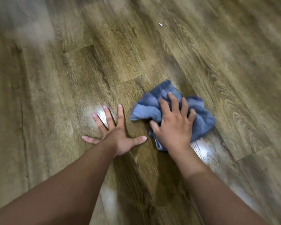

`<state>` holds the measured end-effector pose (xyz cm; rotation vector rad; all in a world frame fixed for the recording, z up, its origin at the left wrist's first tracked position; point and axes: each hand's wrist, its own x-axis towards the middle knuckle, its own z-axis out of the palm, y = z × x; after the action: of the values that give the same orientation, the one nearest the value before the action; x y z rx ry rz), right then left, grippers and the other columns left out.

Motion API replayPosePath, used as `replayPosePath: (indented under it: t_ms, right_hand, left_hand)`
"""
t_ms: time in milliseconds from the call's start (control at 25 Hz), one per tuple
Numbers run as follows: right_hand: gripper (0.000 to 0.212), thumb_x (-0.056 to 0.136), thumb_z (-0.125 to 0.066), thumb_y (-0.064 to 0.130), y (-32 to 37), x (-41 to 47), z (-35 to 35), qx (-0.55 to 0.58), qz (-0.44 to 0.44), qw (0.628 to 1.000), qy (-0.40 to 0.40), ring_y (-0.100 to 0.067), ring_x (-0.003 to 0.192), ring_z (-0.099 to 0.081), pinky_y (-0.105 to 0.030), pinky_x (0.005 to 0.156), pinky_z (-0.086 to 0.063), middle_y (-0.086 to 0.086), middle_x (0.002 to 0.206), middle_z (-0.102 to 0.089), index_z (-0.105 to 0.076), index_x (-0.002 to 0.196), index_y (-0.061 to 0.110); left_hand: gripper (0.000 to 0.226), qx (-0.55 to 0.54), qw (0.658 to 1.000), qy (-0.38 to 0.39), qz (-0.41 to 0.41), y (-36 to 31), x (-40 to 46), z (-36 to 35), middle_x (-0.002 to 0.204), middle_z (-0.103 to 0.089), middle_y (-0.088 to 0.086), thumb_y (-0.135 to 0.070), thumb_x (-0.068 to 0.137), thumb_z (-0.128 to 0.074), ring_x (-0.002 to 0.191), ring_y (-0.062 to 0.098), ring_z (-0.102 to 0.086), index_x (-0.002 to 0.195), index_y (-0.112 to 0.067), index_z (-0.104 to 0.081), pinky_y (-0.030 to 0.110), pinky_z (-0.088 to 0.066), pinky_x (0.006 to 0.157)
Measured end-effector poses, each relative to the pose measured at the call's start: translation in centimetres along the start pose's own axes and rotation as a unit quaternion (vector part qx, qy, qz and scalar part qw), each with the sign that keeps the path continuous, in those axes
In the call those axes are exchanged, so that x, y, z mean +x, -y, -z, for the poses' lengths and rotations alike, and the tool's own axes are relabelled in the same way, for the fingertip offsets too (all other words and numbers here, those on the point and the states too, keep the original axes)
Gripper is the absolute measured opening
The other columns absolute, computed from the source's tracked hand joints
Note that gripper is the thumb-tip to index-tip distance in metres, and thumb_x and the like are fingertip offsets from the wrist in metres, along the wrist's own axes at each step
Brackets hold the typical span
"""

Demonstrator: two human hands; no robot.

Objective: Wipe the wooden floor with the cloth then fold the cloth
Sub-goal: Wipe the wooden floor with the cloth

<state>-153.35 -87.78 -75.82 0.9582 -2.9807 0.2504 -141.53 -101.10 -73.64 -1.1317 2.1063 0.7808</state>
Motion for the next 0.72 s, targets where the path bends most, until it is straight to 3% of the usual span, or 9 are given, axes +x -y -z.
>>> replayPosePath:
  t_ms: [200, 280, 360, 400, 440, 520, 720]
  right_hand:
    - [0.081, 0.059, -0.066, 0.059, -1.4, -12.3, 0.5, -0.019, -0.059, 0.998, 0.019, -0.040, 0.137, -0.033, -0.056, 0.096, -0.024, -0.002, 0.153, -0.037, -0.046, 0.132, 0.031]
    - [0.082, 0.057, -0.071, 0.058, -1.3, -13.9, 0.8, -0.030, -0.061, 0.997, 0.043, -0.040, 0.136, -0.033, -0.057, 0.097, -0.023, -0.002, 0.151, -0.038, -0.047, 0.130, 0.031]
    - [0.079, 0.059, -0.068, 0.060, -1.6, -13.7, 1.3, -0.028, -0.057, 0.997, 0.049, -0.040, 0.135, -0.035, -0.057, 0.096, -0.023, -0.002, 0.150, -0.039, -0.049, 0.130, 0.031]
    - [0.077, 0.060, -0.065, 0.060, -1.7, -13.5, 1.3, -0.029, -0.058, 0.997, 0.046, -0.040, 0.134, -0.036, -0.058, 0.096, -0.024, -0.002, 0.150, -0.039, -0.050, 0.129, 0.030]
    - [0.077, 0.060, -0.062, 0.061, -1.7, -13.5, 1.2, -0.033, -0.055, 0.997, 0.043, -0.041, 0.133, -0.037, -0.058, 0.095, -0.024, -0.003, 0.150, -0.040, -0.050, 0.129, 0.030]
    - [0.077, 0.059, -0.055, 0.063, -1.6, -13.5, 0.8, -0.033, -0.049, 0.998, 0.030, -0.043, 0.130, -0.039, -0.059, 0.093, -0.026, -0.005, 0.149, -0.041, -0.050, 0.128, 0.029]
    - [0.076, 0.063, -0.052, 0.063, 0.3, -6.7, 0.4, -0.032, 0.015, 0.999, 0.009, -0.046, 0.128, -0.038, -0.060, 0.092, -0.028, -0.008, 0.148, -0.041, -0.051, 0.129, 0.027]
  left_hand:
    - [0.132, -0.012, 1.000, -0.003, -0.007, -0.2, 0.0, -0.1, 0.132, 0.067, -0.013, -0.086, 0.064, -0.066, 0.128, 0.029, 0.058, 0.132, -0.060, 0.044, 0.088, 0.012, 0.093]
    - [0.119, -0.027, 0.999, -0.028, -0.008, 0.0, -0.5, 0.0, 0.150, 0.053, -0.012, -0.084, 0.071, -0.061, 0.140, 0.029, 0.047, 0.140, -0.062, 0.033, 0.084, 0.011, 0.098]
    - [0.074, -0.010, 0.980, -0.191, -0.048, 2.2, -0.3, 0.2, 0.168, -0.002, -0.003, -0.071, 0.084, -0.042, 0.152, 0.028, -0.001, 0.153, -0.054, -0.017, 0.073, -0.007, 0.110]
    - [0.062, -0.014, 0.956, -0.286, -0.070, 3.8, -0.1, 0.3, 0.159, -0.030, 0.001, -0.062, 0.085, -0.032, 0.143, 0.026, -0.023, 0.144, -0.043, -0.043, 0.063, -0.018, 0.110]
    - [0.059, -0.018, 0.931, -0.354, -0.084, 5.7, 0.1, 0.1, 0.149, -0.043, 0.002, -0.054, 0.085, -0.028, 0.135, 0.026, -0.034, 0.133, -0.033, -0.054, 0.056, -0.023, 0.107]
    - [0.051, -0.009, 0.906, -0.413, -0.094, 8.7, 0.8, -0.6, 0.145, -0.048, 0.001, -0.048, 0.088, -0.035, 0.134, 0.025, -0.039, 0.129, -0.028, -0.059, 0.052, -0.025, 0.102]
    - [0.045, 0.023, 0.895, -0.433, -0.103, 8.7, 2.1, -1.2, 0.145, -0.049, -0.003, -0.046, 0.087, -0.047, 0.134, 0.024, -0.041, 0.127, -0.029, -0.058, 0.051, -0.025, 0.099]
